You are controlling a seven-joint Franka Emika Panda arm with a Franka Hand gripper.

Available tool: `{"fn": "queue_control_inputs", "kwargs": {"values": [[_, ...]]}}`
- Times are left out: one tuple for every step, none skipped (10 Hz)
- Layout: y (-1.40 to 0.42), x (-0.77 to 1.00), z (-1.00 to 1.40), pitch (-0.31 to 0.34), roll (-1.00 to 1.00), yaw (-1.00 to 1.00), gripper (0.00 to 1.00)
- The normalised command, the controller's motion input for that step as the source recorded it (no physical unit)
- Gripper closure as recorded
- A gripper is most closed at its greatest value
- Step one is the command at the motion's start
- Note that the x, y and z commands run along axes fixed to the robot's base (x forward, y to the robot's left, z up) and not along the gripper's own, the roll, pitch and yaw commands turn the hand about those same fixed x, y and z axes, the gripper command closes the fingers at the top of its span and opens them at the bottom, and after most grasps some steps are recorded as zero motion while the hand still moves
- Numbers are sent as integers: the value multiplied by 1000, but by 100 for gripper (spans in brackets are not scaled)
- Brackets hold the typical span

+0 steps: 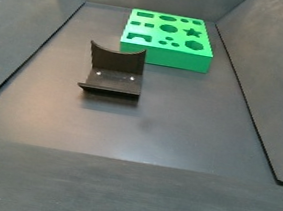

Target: Insert the arch object.

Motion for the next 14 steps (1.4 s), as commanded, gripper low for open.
{"fn": "queue_control_inputs", "kwargs": {"values": [[346, 526, -726, 104, 197, -503, 100], [337, 526, -680, 84, 166, -534, 100], [357, 474, -571, 81, 70, -591, 100], [343, 417, -469, 84, 6, -640, 100], [269, 323, -311, 81, 0, -706, 100], [157, 280, -146, 57, -61, -757, 100], [31, 283, -231, 67, -186, -760, 100], [86, 254, -263, 0, -403, -549, 100], [166, 234, -217, 0, -426, -451, 100], [271, 169, -257, 0, -417, -363, 100], [303, 151, -260, 0, -423, -334, 100], [234, 131, -323, 41, -321, -460, 100], [163, 171, -286, 79, -213, -606, 100], [174, 180, -249, 99, -131, -666, 100]]}}
